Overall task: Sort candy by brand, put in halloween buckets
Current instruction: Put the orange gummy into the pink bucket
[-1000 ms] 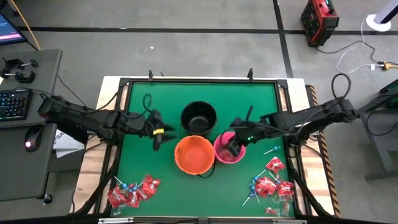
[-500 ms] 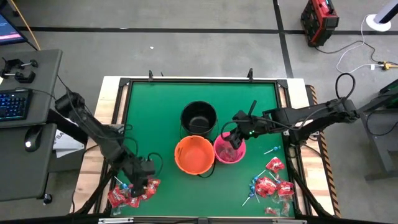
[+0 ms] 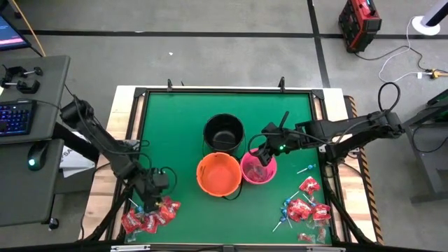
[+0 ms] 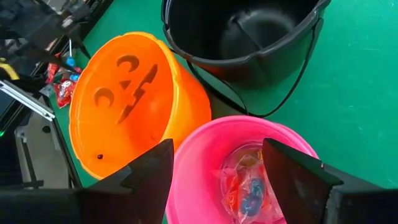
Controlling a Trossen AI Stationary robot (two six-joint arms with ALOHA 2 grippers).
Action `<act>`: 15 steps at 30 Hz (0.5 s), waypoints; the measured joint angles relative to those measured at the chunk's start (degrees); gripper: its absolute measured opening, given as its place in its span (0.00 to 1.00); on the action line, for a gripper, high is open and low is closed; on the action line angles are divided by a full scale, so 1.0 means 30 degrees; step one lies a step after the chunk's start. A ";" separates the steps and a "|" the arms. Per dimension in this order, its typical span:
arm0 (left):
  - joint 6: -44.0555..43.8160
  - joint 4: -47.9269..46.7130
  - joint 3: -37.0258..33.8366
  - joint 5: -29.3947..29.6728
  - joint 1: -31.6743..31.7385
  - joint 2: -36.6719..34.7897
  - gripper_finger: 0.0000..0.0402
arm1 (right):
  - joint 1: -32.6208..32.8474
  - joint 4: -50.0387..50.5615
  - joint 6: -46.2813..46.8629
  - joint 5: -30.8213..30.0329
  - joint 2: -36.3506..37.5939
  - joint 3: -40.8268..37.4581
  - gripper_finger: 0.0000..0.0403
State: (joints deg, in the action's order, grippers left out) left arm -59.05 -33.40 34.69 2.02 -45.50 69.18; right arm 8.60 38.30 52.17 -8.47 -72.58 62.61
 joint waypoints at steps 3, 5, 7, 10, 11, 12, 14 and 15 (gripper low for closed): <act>0.0786 0.1237 -0.0732 0.0002 0.0000 -0.0028 0.44 | 0.0000 0.0000 0.0088 0.0015 0.0000 0.0000 0.59; 0.1280 0.2220 -0.1164 -0.0159 0.0000 -0.0035 0.44 | 0.0000 0.0000 0.0117 0.0015 0.0000 0.0000 0.59; 0.1819 0.2610 -0.1436 -0.0103 0.0000 -0.0013 0.44 | 0.0000 0.0000 0.0136 0.0015 0.0000 0.0000 0.59; 0.1925 0.2725 -0.1801 0.0426 0.0079 0.0104 0.44 | 0.0000 0.0000 0.0143 0.0014 0.0000 0.0000 0.59; 0.1871 0.2727 -0.2001 0.0431 0.0136 0.0111 0.44 | 0.0000 0.0000 0.0150 0.0015 0.0000 0.0000 0.59; 0.1721 0.2751 -0.2155 0.0428 0.0182 0.0111 0.44 | 0.0000 -0.0004 0.0150 0.0015 0.0000 0.0000 0.59; 0.1433 0.3298 -0.2445 0.0424 0.0288 0.0104 0.42 | 0.0000 0.0000 0.0150 0.0015 0.0000 0.0000 0.59; 0.1421 0.3651 -0.2588 0.0411 0.0305 0.0104 0.41 | 0.0000 0.0000 0.0150 0.0015 0.0000 0.0000 0.59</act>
State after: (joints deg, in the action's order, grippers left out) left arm -54.78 -22.45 26.92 3.25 -44.58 69.49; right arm 8.60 38.30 52.62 -8.43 -72.58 62.61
